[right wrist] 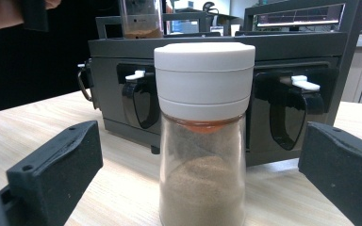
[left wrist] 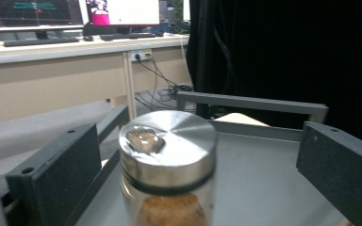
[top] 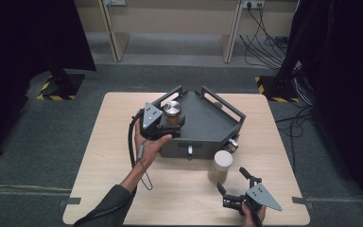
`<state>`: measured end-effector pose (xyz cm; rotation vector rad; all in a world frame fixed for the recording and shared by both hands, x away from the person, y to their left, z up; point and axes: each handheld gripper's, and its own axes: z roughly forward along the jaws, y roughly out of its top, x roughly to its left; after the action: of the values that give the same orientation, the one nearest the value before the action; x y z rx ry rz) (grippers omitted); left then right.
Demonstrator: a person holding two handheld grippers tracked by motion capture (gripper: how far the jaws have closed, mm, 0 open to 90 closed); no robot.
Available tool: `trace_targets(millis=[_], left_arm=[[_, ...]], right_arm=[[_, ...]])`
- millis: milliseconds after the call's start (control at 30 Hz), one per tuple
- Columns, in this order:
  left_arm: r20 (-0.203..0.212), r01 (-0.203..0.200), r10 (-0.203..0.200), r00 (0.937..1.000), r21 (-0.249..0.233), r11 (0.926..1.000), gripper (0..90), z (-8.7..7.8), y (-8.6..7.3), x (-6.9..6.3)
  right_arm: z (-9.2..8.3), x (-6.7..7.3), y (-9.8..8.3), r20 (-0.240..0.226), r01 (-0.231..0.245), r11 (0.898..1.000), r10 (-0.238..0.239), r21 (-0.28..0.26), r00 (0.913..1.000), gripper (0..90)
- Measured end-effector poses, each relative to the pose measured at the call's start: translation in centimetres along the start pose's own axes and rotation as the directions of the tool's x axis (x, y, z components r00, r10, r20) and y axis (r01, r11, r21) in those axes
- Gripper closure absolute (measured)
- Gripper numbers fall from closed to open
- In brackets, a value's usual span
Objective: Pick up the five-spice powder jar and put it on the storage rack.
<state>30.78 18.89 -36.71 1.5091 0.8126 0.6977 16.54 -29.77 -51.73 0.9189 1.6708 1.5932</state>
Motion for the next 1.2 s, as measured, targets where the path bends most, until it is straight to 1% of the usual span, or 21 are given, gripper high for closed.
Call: trace_targets(millis=[67,100,133,200,233,267,333,400,433,567,667,900,1100,1200], left_arm=[[0.016,0.016,-0.016,0.9998,-0.008,0.9998,0.0,-0.6,-0.2,0.2],[0.027,0.010,-0.010,0.9996,-0.010,0.9999,0.0,-1.2,-0.3,0.2],[0.027,0.010,-0.010,0.9996,-0.010,0.9999,0.0,-1.2,-0.3,0.2],[0.047,0.016,-0.015,0.9988,-0.015,0.9998,0.0,-2.1,-0.6,0.3],[0.047,0.016,-0.015,0.9988,-0.015,0.9998,0.0,-2.1,-0.6,0.3],[0.061,0.018,-0.017,0.9980,-0.023,0.9996,0.0,-2.8,-0.9,0.2],[0.077,0.009,-0.007,0.9970,-0.026,0.9996,0.1,-3.4,-1.2,0.1],[0.089,0.008,-0.005,0.9960,-0.034,0.9994,0.1,-4.1,-1.5,0.0],[0.089,0.008,-0.005,0.9960,-0.034,0.9994,0.1,-4.1,-1.5,0.0],[0.115,0.001,0.003,0.9933,-0.038,0.9993,0.1,-5.2,-2.0,-0.2],[0.129,0.010,-0.003,0.9916,-0.054,0.9985,0.2,-6.1,-2.5,-0.3],[0.142,0.030,-0.018,0.9897,-0.081,0.9962,0.2,-7.8,-3.7,-0.2],[0.141,0.019,-0.005,0.9900,-0.098,0.9950,0.2,-8.9,-5.0,-0.3],[0.144,0.022,-0.008,0.9896,-0.100,0.9948,0.2,-9.3,-5.6,-0.3]], right_arm=[[0.0,0.0,0.0,0.000,0.001,1.000,-0.001,0.001,1.0000,0.5],[0.0,0.0,0.0,0.001,-0.001,1.000,0.001,0.000,1.0000,0.5],[0.0,0.0,0.0,0.001,-0.001,1.000,0.001,0.000,1.0000,0.5],[0.0,0.0,0.0,0.002,-0.002,1.000,0.002,0.000,1.0000,0.5],[0.0,0.0,0.0,0.002,-0.002,1.000,0.002,0.000,1.0000,0.5],[0.0,0.0,0.0,0.002,-0.001,1.000,0.001,0.000,1.0000,0.5],[0.0,0.0,0.0,0.002,-0.001,1.000,0.001,0.001,1.0000,0.5],[0.0,0.0,0.0,0.002,0.002,1.000,-0.002,0.001,1.0000,0.5],[0.0,0.1,0.0,0.002,0.001,1.000,-0.001,0.002,1.0000,0.5],[0.0,0.0,0.0,0.003,0.000,1.000,0.000,0.003,1.0000,0.5],[-0.1,0.1,0.0,0.004,0.002,1.000,-0.002,0.002,1.0000,0.5],[0.0,0.1,0.0,0.003,0.003,1.000,-0.003,0.004,1.0000,0.5],[-0.1,0.1,0.0,0.004,0.004,1.000,-0.004,0.004,1.0000,0.5],[0.0,0.1,0.0,0.002,0.002,1.000,-0.002,0.005,1.0000,0.6]])
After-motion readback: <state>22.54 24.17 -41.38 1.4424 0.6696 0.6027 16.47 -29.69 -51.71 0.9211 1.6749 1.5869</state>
